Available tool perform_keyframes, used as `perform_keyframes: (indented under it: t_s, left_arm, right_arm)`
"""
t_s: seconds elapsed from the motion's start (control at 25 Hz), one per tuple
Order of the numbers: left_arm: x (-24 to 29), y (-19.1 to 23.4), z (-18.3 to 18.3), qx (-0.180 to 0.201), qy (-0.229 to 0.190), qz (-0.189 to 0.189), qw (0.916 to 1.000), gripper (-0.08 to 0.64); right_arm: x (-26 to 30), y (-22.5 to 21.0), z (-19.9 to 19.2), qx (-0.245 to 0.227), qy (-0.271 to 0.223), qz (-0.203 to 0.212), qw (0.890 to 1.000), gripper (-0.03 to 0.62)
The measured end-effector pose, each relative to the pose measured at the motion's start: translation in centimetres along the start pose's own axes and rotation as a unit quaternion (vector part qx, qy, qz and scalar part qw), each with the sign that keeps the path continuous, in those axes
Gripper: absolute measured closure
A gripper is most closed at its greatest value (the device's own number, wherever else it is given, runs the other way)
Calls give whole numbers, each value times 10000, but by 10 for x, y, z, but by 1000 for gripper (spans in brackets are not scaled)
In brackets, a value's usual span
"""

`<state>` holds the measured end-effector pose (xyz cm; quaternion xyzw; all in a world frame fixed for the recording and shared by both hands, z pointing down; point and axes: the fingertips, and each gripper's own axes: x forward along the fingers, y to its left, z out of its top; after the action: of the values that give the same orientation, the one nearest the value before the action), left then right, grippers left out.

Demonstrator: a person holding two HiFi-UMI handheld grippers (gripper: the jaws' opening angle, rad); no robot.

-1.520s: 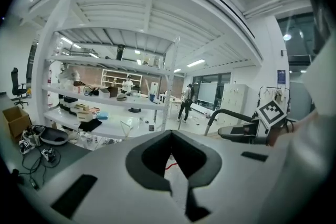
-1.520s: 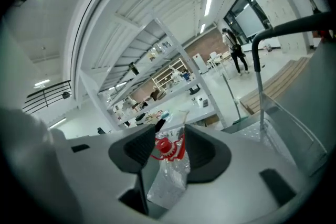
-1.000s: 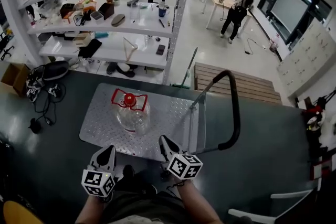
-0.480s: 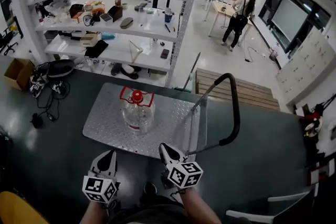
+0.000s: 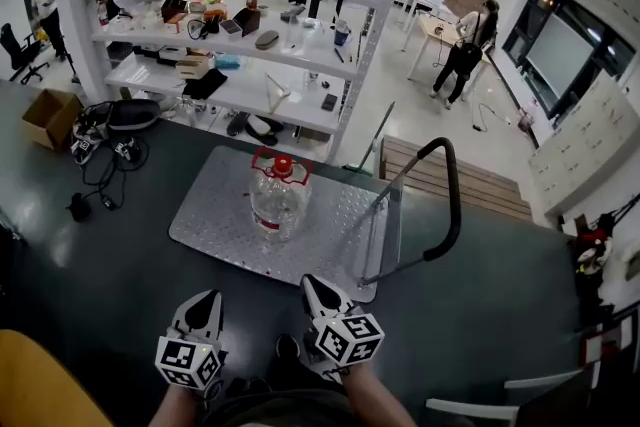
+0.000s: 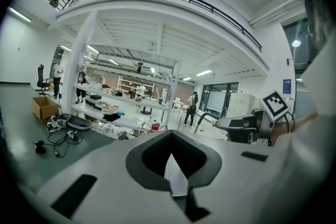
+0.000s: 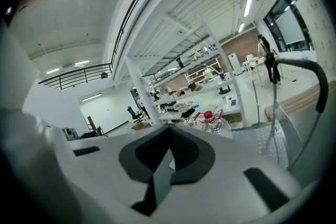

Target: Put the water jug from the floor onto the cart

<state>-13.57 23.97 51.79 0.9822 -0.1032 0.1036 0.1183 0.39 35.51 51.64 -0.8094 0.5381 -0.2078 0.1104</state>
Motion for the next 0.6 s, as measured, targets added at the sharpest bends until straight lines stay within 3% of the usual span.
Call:
perform_keyframes:
  t_s: [0.32,0.6]
  left_arm:
    - [-42,-16,-5,2,-106,15,9999,555]
    - [-54,-36,-12,75,-112,-193,9997,555]
  right_arm:
    - [-32,27,-12,-188,28,94,9998,603]
    - [-61,28,-15,-265,-72,3,9996,603]
